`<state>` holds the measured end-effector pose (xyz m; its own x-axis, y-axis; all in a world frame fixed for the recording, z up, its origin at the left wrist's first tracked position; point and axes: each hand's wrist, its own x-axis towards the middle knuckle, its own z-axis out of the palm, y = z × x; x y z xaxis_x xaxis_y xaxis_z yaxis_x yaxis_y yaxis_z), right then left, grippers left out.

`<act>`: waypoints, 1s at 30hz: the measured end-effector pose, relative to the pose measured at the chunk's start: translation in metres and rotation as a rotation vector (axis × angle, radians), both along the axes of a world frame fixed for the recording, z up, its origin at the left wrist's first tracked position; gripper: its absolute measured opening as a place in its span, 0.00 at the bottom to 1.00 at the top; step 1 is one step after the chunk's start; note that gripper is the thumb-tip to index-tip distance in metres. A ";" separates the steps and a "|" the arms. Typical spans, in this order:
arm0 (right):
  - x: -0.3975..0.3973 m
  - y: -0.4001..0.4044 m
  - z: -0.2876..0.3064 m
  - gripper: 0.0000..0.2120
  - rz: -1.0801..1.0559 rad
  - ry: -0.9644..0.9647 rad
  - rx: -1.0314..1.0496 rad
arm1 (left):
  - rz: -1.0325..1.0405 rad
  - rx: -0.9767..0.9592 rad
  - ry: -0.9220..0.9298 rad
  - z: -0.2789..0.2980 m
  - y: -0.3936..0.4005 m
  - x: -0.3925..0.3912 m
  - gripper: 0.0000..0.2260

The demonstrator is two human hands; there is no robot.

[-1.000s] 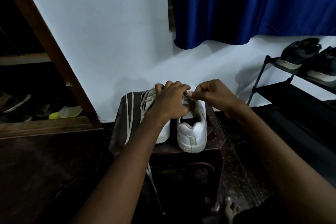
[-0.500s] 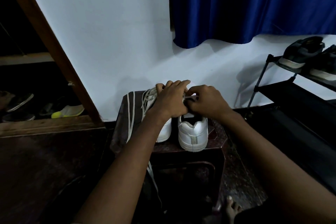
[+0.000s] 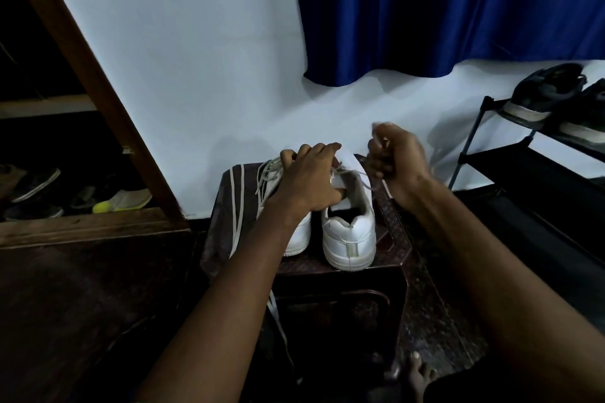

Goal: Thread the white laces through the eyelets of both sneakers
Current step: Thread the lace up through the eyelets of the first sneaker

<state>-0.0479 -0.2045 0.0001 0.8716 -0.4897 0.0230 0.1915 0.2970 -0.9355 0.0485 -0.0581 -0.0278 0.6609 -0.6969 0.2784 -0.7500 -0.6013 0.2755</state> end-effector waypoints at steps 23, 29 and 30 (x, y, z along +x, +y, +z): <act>0.010 -0.009 -0.011 0.14 0.178 -0.187 0.560 | 0.010 -0.041 -0.029 0.000 0.001 0.000 0.38; 0.012 -0.006 -0.008 0.14 -0.059 -0.027 0.286 | 0.000 -0.053 -0.013 0.000 0.002 0.000 0.36; 0.012 -0.006 -0.008 0.13 -0.059 -0.027 0.326 | 0.001 -0.056 -0.012 0.000 0.003 0.000 0.36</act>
<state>-0.0363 -0.2109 -0.0079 0.8428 -0.5245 -0.1208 0.2407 0.5680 -0.7871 0.0489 -0.0556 -0.0280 0.6576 -0.6797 0.3249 -0.7533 -0.5857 0.2992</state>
